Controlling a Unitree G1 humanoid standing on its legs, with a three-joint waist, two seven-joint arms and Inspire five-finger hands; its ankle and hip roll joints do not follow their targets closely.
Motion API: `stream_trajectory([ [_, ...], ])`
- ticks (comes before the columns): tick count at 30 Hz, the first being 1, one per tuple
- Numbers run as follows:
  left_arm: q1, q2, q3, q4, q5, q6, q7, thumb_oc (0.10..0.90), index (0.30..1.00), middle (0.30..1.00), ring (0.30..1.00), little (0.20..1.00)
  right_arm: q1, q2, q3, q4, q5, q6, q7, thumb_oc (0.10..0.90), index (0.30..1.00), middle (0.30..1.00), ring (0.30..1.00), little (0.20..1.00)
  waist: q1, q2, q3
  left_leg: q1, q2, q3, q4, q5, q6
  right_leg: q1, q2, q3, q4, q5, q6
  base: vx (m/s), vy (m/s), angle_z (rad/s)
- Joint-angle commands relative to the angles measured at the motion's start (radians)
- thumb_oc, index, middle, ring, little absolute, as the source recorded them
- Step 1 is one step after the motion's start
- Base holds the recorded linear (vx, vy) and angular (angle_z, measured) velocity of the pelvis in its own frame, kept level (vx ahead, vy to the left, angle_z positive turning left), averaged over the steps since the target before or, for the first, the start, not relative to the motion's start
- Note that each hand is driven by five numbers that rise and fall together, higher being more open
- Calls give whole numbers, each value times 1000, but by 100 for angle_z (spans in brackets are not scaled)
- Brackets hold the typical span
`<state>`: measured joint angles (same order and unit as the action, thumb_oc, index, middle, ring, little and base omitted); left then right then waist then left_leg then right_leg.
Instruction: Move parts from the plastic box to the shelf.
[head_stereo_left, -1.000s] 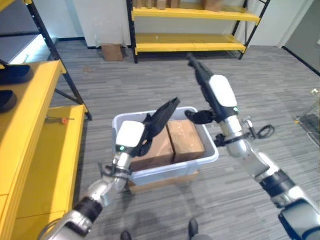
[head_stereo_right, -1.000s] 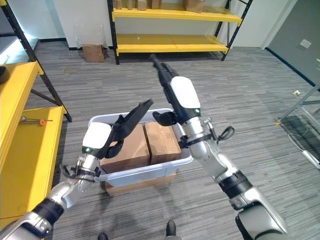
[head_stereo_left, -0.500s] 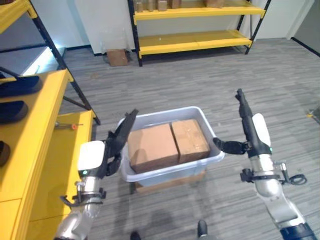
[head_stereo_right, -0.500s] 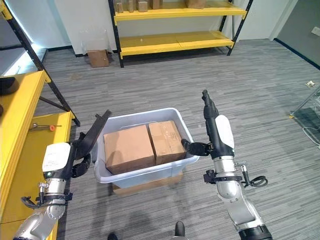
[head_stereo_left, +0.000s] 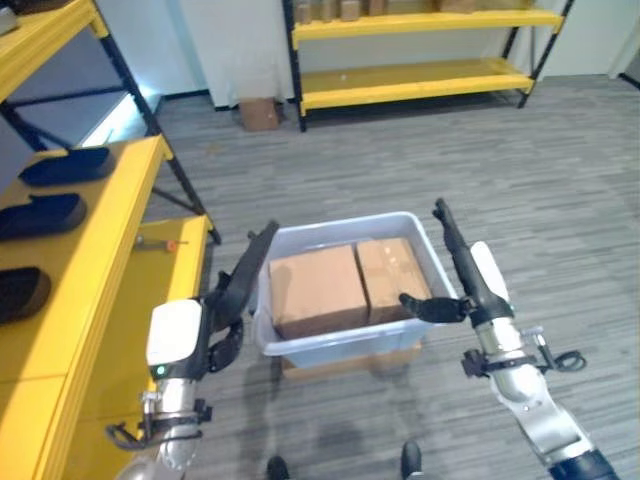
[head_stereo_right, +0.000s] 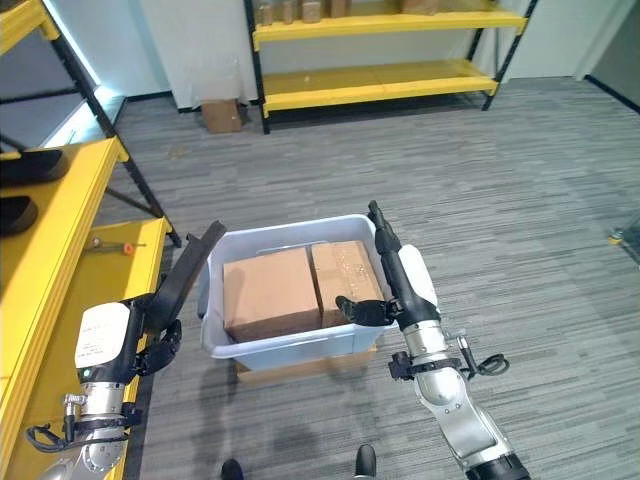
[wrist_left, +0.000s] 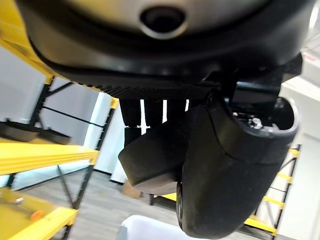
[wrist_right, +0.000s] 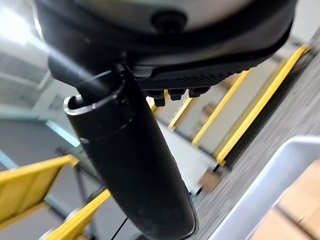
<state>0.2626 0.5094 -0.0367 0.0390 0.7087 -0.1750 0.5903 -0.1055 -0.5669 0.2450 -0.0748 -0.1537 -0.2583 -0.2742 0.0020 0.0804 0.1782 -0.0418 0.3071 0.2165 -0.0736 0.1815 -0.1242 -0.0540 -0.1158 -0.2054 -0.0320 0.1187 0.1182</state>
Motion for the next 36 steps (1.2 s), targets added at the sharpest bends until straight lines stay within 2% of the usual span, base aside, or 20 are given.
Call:
stream_trajectory([
  [1, -122, 55, 86, -85, -69, -49, 108, 400, 300, 300, 300, 300, -180, 0, -33, -106, 24, -109, -56, 900, 1000, 1000, 1000, 1000, 23, -48, 27, -61, 35, -110, -14, 131, -40, -25, 17, -66, 176, -166, -43, -128, -177, 26],
  [2, -124, 52, 69, -91, -72, -47, 101, 400, 300, 300, 300, 300, -178, -7, -36, -110, 26, -107, -67, 900, 1000, 1000, 1000, 1000, 32, -57, 52, -77, 38, -47, 3, 154, -33, -14, 1, -118, 185, -179, -56, -94, -115, 40],
  [3, -124, 52, 69, -92, -72, -46, 100, 400, 300, 300, 300, 300, -178, -7, -37, -110, 25, -107, -68, 900, 1000, 1000, 1000, 1000, 29, -57, 54, -77, 36, -51, 3, 155, -32, -12, -1, -122, 185, -180, -56, -155, -196, 67],
  [4, -135, 58, 58, -92, -67, -40, 99, 400, 300, 300, 300, 300, -167, -12, -44, -111, 21, -105, -73, 900, 1000, 1000, 1000, 1000, 28, -65, 68, -106, 44, -1, 48, 155, -29, -7, -11, -162, 188, -182, -65, -193, -213, 87],
  [5, -156, 68, 43, -106, -69, -51, 107, 400, 300, 300, 300, 300, -141, -17, -57, -109, 31, -108, -88, 900, 1000, 1000, 1000, 1000, 14, -81, 81, -109, 53, 46, 134, 104, -35, -14, -25, -197, 216, -191, -69, -266, -260, 189],
  [7, -180, 95, 25, -122, -62, -60, 115, 400, 300, 300, 300, 300, -109, -30, -77, -128, 31, -112, -89, 900, 1000, 1000, 1000, 1000, -6, -100, 85, -121, 76, 77, 316, 20, -18, -27, -45, -248, 250, -200, -92, -235, -188, 214],
  [8, -189, 106, 20, -135, -65, -66, 116, 400, 300, 300, 300, 300, -87, -34, -93, -147, 22, -116, -93, 900, 1000, 1000, 1000, 1000, -9, -104, 87, -124, 81, 69, 398, -47, -8, -29, -54, -274, 271, -216, -99, -151, -80, 85],
  [10, -202, 107, 18, -150, -67, -63, 128, 400, 300, 300, 300, 300, -50, -29, -115, -163, 29, -125, -90, 900, 1000, 1000, 1000, 1000, -18, -114, 79, -100, 84, 53, 518, -114, 6, -34, -71, -317, 301, -223, -109, -74, 7, 65],
  [12, -210, 113, 8, -155, -65, -62, 127, 400, 300, 300, 300, 300, -28, -23, -130, -166, 31, -126, -90, 900, 1000, 1000, 1000, 1000, -21, -116, 78, -91, 78, 33, 547, -157, 13, -30, -83, -339, 326, -236, -106, -23, 90, 126],
  [15, -232, 123, -12, -169, -52, -59, 120, 400, 300, 300, 300, 300, 28, 5, -183, -151, 41, -114, -105, 900, 1000, 1000, 1000, 1000, -41, -114, 61, 6, 14, 43, 422, -323, 42, -26, -169, -428, 389, -211, -55, 8, 286, 87],
  [19, -224, 133, -25, -179, -32, -56, 129, 400, 300, 300, 300, 300, 67, 32, -224, -149, 43, -111, -116, 900, 1000, 1000, 1000, 1000, -16, -117, 53, 6, -64, 22, 365, -345, 70, 2, -268, -467, 415, -160, -2, 49, 307, 107],
  [22, -211, 148, -19, -186, -17, -50, 137, 400, 300, 300, 300, 300, 71, 46, -231, -145, 42, -112, -121, 900, 1000, 1000, 1000, 1000, 1, -124, 55, 2, -102, -1, 349, -343, 77, 32, -310, -498, 398, -127, 21, 46, 258, 67],
  [24, -168, 158, 21, -196, -3, -43, 164, 400, 300, 300, 300, 300, 42, 73, -194, -132, 16, -105, -121, 900, 1000, 1000, 1000, 1000, 47, -141, 47, -1, -194, -40, 330, -367, 118, 77, -371, -526, 354, -37, 71, 117, 459, 100],
  [25, -163, 160, 27, -202, 4, -39, 165, 400, 300, 300, 300, 300, 41, 76, -187, -131, 11, -101, -117, 900, 1000, 1000, 1000, 1000, 58, -145, 44, -8, -212, -46, 337, -370, 126, 92, -386, -539, 348, -19, 82, 94, 334, 76],
  [29, -143, 163, 39, -209, 16, -39, 169, 400, 300, 300, 300, 300, 52, 84, -186, -135, -4, -97, -113, 900, 1000, 1000, 1000, 1000, 70, -153, 38, -33, -269, -76, 348, -380, 146, 123, -427, -568, 335, 30, 109, 68, 233, 60],
  [30, -138, 167, 45, -210, 25, -37, 174, 400, 300, 300, 300, 300, 59, 85, -185, -135, -14, -91, -109, 900, 1000, 1000, 1000, 1000, 83, -153, 35, -44, -301, -86, 354, -383, 154, 137, -447, -576, 327, 68, 121, 70, 258, 78],
  [33, -145, 161, 50, -206, 32, -22, 182, 400, 300, 300, 300, 300, 52, 94, -171, -130, -35, -77, -115, 900, 1000, 1000, 1000, 1000, 81, -142, 23, -38, -341, -96, 335, -376, 172, 160, -486, -606, 346, 102, 127, 105, 312, 74],
  [34, -153, 162, 48, -199, 33, -16, 184, 400, 300, 300, 300, 300, 51, 100, -160, -133, -36, -74, -110, 900, 1000, 1000, 1000, 1000, 58, -140, 19, -7, -360, -123, 290, -366, 182, 130, -487, -521, 386, 133, 128, 122, 275, 49],
  [35, -159, 160, 42, -186, 27, -13, 182, 400, 300, 300, 300, 300, 53, 100, -155, -133, -35, -73, -106, 900, 1000, 1000, 1000, 1000, 34, -136, 21, 3, -365, -147, 273, -360, 191, 101, -457, -424, 416, 124, 121, 70, 172, 63],
  [36, -162, 159, 41, -183, 27, -14, 184, 400, 300, 300, 300, 300, 51, 98, -155, -133, -35, -72, -106, 900, 1000, 1000, 1000, 1000, 40, -138, 20, 3, -367, -138, 267, -355, 192, 86, -462, -411, 424, 123, 121, -29, 203, 60],
])
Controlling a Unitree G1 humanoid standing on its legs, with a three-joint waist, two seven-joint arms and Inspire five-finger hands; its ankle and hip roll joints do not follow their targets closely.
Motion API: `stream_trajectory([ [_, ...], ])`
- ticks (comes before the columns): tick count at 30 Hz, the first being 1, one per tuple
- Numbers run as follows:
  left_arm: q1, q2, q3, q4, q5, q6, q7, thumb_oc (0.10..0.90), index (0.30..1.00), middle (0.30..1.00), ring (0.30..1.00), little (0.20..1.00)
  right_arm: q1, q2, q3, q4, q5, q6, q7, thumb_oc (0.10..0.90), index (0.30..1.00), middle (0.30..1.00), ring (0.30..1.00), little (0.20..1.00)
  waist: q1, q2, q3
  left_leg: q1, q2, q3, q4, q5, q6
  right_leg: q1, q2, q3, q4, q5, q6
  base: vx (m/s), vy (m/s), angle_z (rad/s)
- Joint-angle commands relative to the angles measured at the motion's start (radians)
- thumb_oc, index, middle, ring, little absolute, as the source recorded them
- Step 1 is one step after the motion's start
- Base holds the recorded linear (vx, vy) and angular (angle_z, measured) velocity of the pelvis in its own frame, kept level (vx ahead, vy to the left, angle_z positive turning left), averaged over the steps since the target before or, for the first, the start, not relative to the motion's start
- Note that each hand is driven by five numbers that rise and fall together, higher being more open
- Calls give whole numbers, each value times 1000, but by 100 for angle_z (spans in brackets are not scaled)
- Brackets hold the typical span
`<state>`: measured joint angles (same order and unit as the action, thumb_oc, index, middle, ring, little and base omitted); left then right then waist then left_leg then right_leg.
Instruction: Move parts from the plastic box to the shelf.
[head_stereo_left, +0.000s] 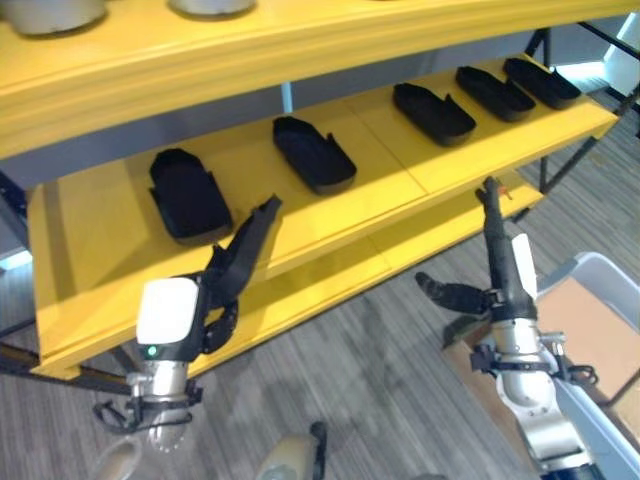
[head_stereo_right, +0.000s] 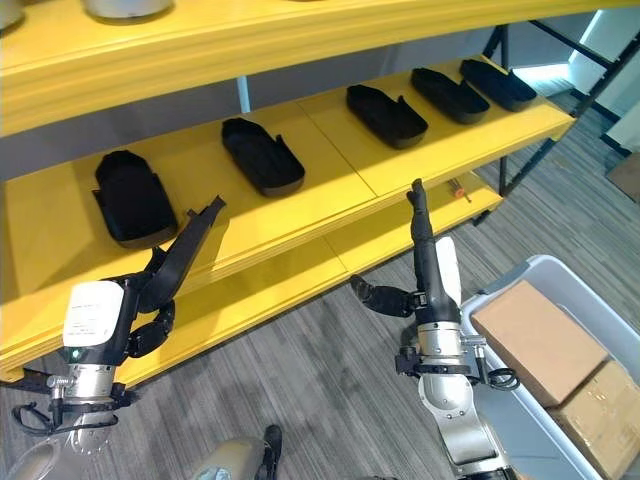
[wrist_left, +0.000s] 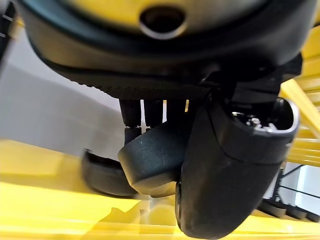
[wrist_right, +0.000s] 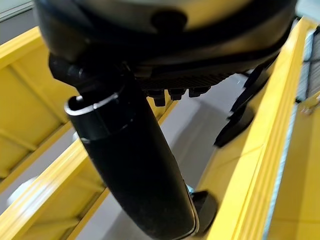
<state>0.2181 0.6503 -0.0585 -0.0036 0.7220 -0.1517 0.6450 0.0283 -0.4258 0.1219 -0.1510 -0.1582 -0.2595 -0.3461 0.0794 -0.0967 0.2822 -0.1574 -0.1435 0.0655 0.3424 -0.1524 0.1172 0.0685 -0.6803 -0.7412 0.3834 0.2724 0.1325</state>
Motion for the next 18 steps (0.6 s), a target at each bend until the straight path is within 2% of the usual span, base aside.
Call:
stream_trajectory([
  [1, -130, 9, 50, -120, 8, -39, 124, 400, 300, 300, 300, 300, -81, -47, -24, -52, -26, -73, -18, 900, 1000, 1000, 1000, 1000, -84, 53, -73, 141, 75, -6, -185, 19, -29, -129, 219, 290, 54, -103, 36, -25, 189, 51],
  [3, -128, -2, 43, -115, 17, -40, 112, 400, 300, 300, 300, 300, -68, -55, -16, -45, -18, -81, 5, 900, 1000, 1000, 1000, 1000, -101, 59, -75, 170, 69, -24, -229, 48, -22, -212, 374, 386, 90, -206, -15, 4, 124, 2],
  [4, -127, -3, 43, -115, 18, -40, 112, 400, 300, 300, 300, 300, -68, -56, -15, -45, -18, -81, 5, 900, 1000, 1000, 1000, 1000, -98, 60, -77, 172, 72, -22, -234, 47, -25, -216, 377, 388, 94, -212, -19, 17, -5, 5],
  [5, -128, -8, 40, -110, 22, -41, 104, 400, 300, 300, 300, 300, -62, -58, -18, -47, -9, -90, 17, 900, 1000, 1000, 1000, 1000, -112, 58, -79, 178, 67, -41, -250, 59, -27, -249, 449, 421, 84, -246, -34, 0, -38, 17],
  [6, -130, -13, 39, -107, 22, -40, 100, 400, 300, 300, 300, 300, -62, -60, -19, -47, 0, -97, 25, 900, 1000, 1000, 1000, 1000, -123, 53, -81, 174, 60, -54, -254, 71, -31, -268, 500, 446, 61, -253, -41, 17, -82, 10],
  [7, -139, -24, 28, -100, 27, -38, 89, 400, 300, 300, 300, 300, -63, -65, -20, -44, 10, -109, 29, 900, 1000, 1000, 1000, 1000, -143, 38, -93, 170, 43, -83, -250, 69, -41, -266, 592, 507, -28, -278, -50, 9, -113, -4],
  [8, -137, -29, 25, -95, 24, -39, 83, 400, 300, 300, 300, 300, -62, -68, -13, -45, 11, -114, 34, 900, 1000, 1000, 1000, 1000, -144, 30, -101, 163, 36, -91, -247, 68, -48, -239, 615, 524, -94, -279, -56, 6, -114, 11],
  [10, -130, -36, 27, -97, 22, -44, 80, 400, 300, 300, 300, 300, -59, -64, -13, -49, 11, -116, 37, 900, 1000, 1000, 1000, 1000, -138, 26, -107, 155, 33, -91, -244, 76, -52, -218, 610, 520, -134, -277, -56, -14, -63, 45],
  [12, -105, -54, 32, -111, 28, -51, 76, 400, 300, 300, 300, 300, -59, -67, -9, -54, 11, -115, 45, 900, 1000, 1000, 1000, 1000, -129, 26, -135, 165, 48, -74, -274, 90, -59, -156, 623, 542, -223, -271, -48, 19, -88, 2],
  [17, -57, -60, 51, -132, 17, -68, 59, 400, 300, 300, 300, 300, -41, -73, -13, -64, 29, -115, 60, 900, 1000, 1000, 1000, 1000, -111, 28, -161, 172, 66, -50, -279, 90, -72, -94, 627, 526, -305, -260, -49, 8, -85, -5],
  [18, -61, -57, 46, -134, 7, -73, 54, 400, 300, 300, 300, 300, -41, -77, -14, -67, 42, -119, 55, 900, 1000, 1000, 1000, 1000, -109, 26, -150, 149, 67, -50, -231, 88, -87, -85, 629, 525, -311, -263, -57, -55, -57, 0],
])
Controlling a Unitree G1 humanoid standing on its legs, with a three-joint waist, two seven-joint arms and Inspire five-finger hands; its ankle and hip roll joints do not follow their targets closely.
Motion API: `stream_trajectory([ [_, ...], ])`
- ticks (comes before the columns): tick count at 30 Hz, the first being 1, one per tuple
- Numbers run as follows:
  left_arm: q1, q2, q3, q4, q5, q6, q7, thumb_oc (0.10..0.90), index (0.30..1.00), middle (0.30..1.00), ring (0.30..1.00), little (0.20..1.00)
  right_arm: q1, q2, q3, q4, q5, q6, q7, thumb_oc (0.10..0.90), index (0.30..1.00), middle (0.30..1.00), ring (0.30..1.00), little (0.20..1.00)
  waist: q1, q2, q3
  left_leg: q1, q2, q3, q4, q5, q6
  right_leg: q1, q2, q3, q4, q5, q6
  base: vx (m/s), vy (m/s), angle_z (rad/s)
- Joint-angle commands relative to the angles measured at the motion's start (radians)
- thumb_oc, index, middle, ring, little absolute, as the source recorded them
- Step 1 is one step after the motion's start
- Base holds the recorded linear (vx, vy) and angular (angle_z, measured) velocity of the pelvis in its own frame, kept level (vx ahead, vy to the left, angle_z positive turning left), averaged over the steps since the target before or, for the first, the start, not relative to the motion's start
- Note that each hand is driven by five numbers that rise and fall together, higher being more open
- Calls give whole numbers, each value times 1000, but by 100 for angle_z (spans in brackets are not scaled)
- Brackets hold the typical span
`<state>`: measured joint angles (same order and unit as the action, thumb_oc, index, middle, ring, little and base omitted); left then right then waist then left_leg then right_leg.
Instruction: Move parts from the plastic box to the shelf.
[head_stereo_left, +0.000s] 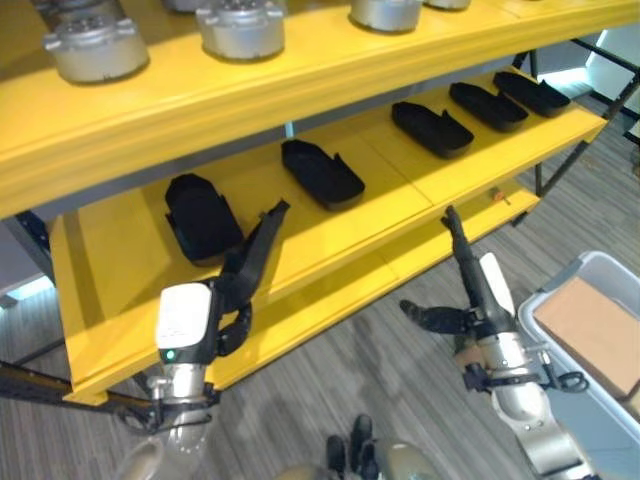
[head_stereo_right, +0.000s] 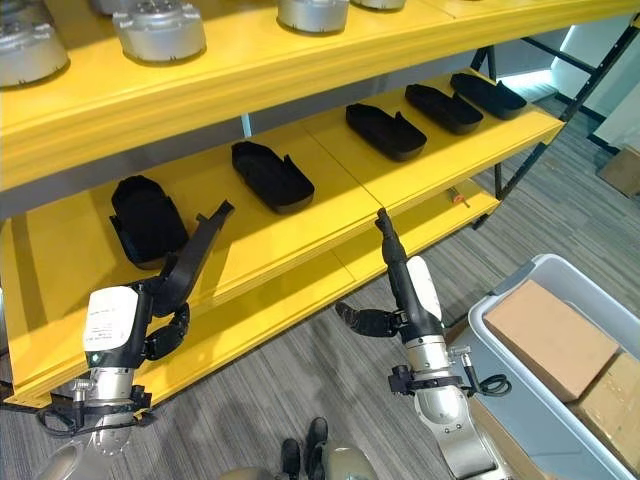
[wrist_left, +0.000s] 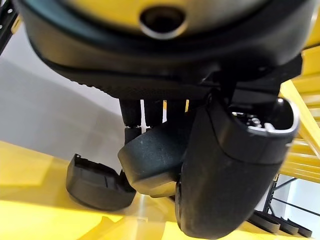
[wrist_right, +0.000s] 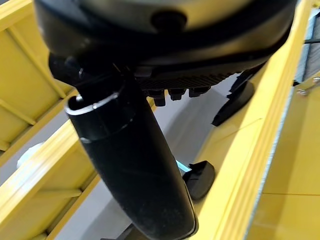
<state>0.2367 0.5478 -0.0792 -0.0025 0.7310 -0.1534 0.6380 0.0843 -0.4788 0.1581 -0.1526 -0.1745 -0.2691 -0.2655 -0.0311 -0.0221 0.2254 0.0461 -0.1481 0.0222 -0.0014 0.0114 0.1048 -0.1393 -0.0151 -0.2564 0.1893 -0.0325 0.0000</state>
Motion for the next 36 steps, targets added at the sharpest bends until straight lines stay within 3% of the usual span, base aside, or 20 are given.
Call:
stream_trajectory([
  [1, -82, 46, 66, -135, -3, -72, 61, 400, 300, 300, 300, 300, -98, -24, -51, -64, 59, -111, -26, 900, 1000, 1000, 1000, 1000, -1, -48, -91, -63, 73, -9, 130, -83, -75, 122, -36, 36, -115, 41, 74, -100, -90, 16],
  [4, -106, 49, 42, -134, -8, -80, 55, 400, 300, 300, 300, 300, -95, -40, -63, -66, 63, -118, -30, 900, 1000, 1000, 1000, 1000, -5, -57, -59, -119, 84, 5, 267, -113, -100, 116, -47, 16, -86, 33, 56, -105, -53, 42],
  [5, -119, 53, 33, -139, -18, -90, 52, 400, 300, 300, 300, 300, -91, -46, -73, -69, 75, -121, -39, 900, 1000, 1000, 1000, 1000, -18, -69, -38, -149, 154, 48, 342, -134, -114, 115, -58, -4, -73, 26, 46, -117, -12, 59],
  [7, -127, 55, 34, -144, -30, -95, 60, 400, 300, 300, 300, 300, -94, -47, -75, -71, 78, -120, -48, 900, 1000, 1000, 1000, 1000, -25, -82, -35, -148, 240, 76, 356, -137, -110, 117, -80, -11, -66, 23, 50, -82, 68, 58],
  [8, -132, 62, 37, -148, -45, -98, 71, 400, 300, 300, 300, 300, -88, -48, -77, -75, 90, -122, -57, 900, 1000, 1000, 1000, 1000, -29, -86, -40, -130, 371, 86, 315, -79, -121, 110, -99, -16, -47, 7, 53, -1, 167, 31],
  [10, -137, 68, 40, -151, -65, -97, 78, 400, 300, 300, 300, 300, -80, -49, -77, -75, 92, -121, -70, 900, 1000, 1000, 1000, 1000, -31, -70, -49, -109, 499, 79, 191, 50, -160, 89, -123, -31, 3, -17, 64, 33, 201, 31],
  [11, -137, 68, 40, -151, -67, -97, 78, 400, 300, 300, 300, 300, -81, -50, -77, -74, 91, -121, -71, 900, 1000, 1000, 1000, 1000, -34, -67, -52, -99, 504, 77, 160, 72, -168, 81, -118, -36, 15, -24, 60, 30, 158, 43],
  [12, -142, 67, 38, -150, -78, -97, 76, 400, 300, 300, 300, 300, -80, -53, -77, -69, 96, -121, -78, 900, 1000, 1000, 1000, 1000, -36, -59, -54, -91, 543, 70, 97, 144, -184, 65, -127, -39, 49, -39, 62, 45, 256, 46],
  [13, -151, 68, 37, -150, -90, -95, 76, 400, 300, 300, 300, 300, -81, -60, -79, -62, 95, -121, -95, 900, 1000, 1000, 1000, 1000, -38, -40, -51, -72, 607, 73, -7, 260, -221, 26, -151, -43, 139, -69, 74, 83, 528, 34],
  [14, -162, 65, 31, -151, -98, -96, 76, 400, 300, 300, 300, 300, -79, -65, -86, -63, 89, -119, -105, 900, 1000, 1000, 1000, 1000, -36, -23, -45, -64, 638, 94, -50, 330, -261, 3, -185, -46, 205, -79, 91, 61, 528, 32],
  [17, -157, 72, 20, -148, -85, -100, 79, 400, 300, 300, 300, 300, -57, -47, -98, -72, 77, -120, -111, 900, 1000, 1000, 1000, 1000, -33, -5, -52, -41, 619, 124, -51, 239, -271, -21, -223, -43, 251, -77, 118, 50, 305, 17],
  [19, -164, 76, 17, -149, -85, -97, 76, 400, 300, 300, 300, 300, -47, -38, -105, -76, 71, -120, -111, 900, 1000, 1000, 1000, 1000, -31, -9, -55, -50, 599, 130, -35, 208, -269, -10, -246, -44, 247, -67, 129, 88, 203, 20],
  [25, -205, 126, -7, -170, -82, -111, 73, 400, 300, 300, 300, 300, 4, -4, -128, -94, 45, -100, -109, 900, 1000, 1000, 1000, 1000, -23, -50, -46, -97, 492, 105, 105, 78, -245, 106, -337, -58, 145, -11, 185, 122, 245, 44],
  [28, -260, 140, -22, -186, -79, -116, 80, 400, 300, 300, 300, 300, 7, 6, -124, -99, 12, -91, -117, 900, 1000, 1000, 1000, 1000, -20, -70, -46, -121, 456, 92, 151, 42, -239, 146, -362, -71, 94, 9, 197, 94, 181, 29],
  [36, -325, 122, -38, -239, -57, -102, 97, 400, 300, 300, 300, 300, 18, 16, -115, -104, -5, -85, -118, 900, 1000, 1000, 1000, 1000, -23, -109, -73, -104, 437, 109, 146, 19, -226, 183, -360, -67, 28, 40, 213, 63, 26, 0],
])
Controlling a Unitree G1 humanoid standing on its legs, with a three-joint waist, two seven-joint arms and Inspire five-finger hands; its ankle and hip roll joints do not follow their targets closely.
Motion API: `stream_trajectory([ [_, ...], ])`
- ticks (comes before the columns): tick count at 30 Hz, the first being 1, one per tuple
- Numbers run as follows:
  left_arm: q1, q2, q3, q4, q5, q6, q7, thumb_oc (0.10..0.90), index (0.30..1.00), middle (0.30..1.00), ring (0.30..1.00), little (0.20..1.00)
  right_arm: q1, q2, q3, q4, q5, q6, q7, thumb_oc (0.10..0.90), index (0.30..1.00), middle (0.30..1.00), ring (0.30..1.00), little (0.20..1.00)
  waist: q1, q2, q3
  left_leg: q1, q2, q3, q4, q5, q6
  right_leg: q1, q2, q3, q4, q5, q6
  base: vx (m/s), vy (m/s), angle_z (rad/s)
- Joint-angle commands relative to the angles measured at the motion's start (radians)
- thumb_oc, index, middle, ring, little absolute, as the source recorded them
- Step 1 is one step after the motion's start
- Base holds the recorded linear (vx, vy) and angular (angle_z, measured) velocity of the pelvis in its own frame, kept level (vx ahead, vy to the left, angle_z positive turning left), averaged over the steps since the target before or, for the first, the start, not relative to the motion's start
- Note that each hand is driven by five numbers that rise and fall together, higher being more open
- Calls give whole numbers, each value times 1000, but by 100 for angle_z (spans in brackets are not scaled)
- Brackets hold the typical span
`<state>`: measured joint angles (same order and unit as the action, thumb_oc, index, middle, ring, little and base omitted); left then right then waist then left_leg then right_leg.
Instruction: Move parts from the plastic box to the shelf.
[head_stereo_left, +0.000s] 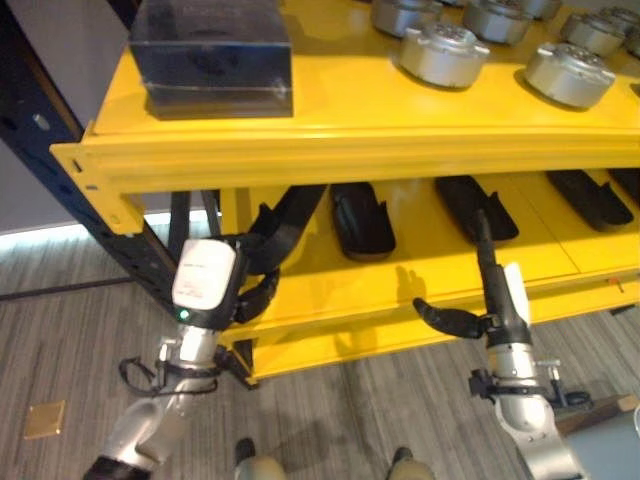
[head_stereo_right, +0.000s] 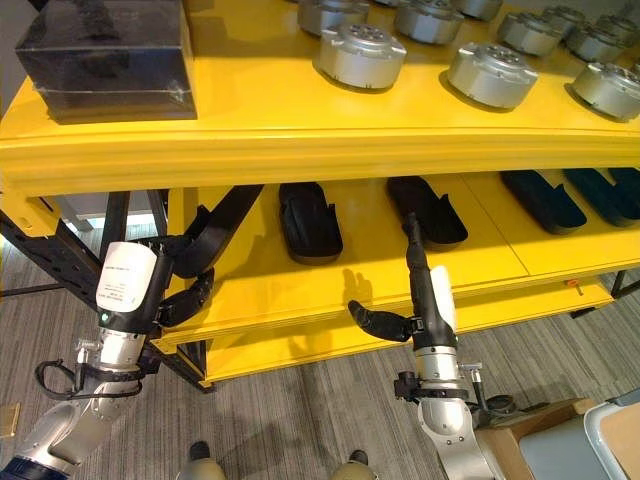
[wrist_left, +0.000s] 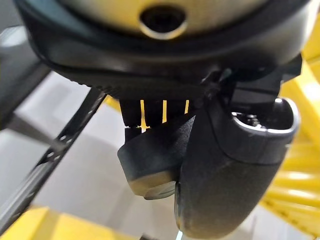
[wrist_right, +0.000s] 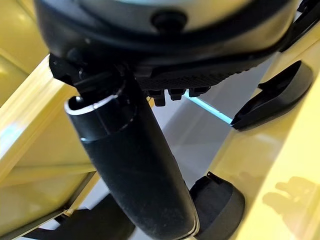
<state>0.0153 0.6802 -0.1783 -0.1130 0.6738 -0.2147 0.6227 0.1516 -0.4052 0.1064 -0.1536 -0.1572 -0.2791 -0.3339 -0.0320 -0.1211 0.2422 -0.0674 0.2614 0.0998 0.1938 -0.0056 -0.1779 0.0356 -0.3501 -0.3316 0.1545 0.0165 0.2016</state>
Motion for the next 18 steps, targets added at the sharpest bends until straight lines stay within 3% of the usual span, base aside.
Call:
stream_trajectory([
  [1, -109, -16, 61, -130, 5, -33, 117, 400, 300, 300, 300, 300, -48, -57, -63, -105, -20, -75, -49, 900, 1000, 1000, 1000, 1000, -24, -13, -94, 14, 27, 35, -52, 35, 57, 10, -23, 10, 58, -12, 12, 70, -28, -8],
  [5, -125, -37, 54, -113, 22, 2, 129, 400, 300, 300, 300, 300, -47, -61, -54, -103, -17, -71, -48, 900, 1000, 1000, 1000, 1000, -28, -16, -97, 33, 38, 48, -54, 34, 54, 14, -14, 19, 63, -24, 9, 40, -38, -12],
  [12, -198, -82, 67, 56, 85, 151, 183, 400, 300, 300, 300, 300, -55, -64, -28, -108, -3, -63, -32, 900, 1000, 1000, 1000, 1000, -46, -17, -77, 61, 84, 62, -47, 57, 29, -2, 18, 48, 122, -67, -8, 16, -75, -8],
  [18, -284, -103, 91, 153, 76, 229, 237, 400, 300, 300, 300, 300, -74, -82, 3, -128, 0, -66, -21, 900, 1000, 1000, 1000, 1000, -55, -11, -50, 40, 114, 54, -18, 74, 7, -38, 37, 62, 176, -95, -25, -51, -71, -15],
])
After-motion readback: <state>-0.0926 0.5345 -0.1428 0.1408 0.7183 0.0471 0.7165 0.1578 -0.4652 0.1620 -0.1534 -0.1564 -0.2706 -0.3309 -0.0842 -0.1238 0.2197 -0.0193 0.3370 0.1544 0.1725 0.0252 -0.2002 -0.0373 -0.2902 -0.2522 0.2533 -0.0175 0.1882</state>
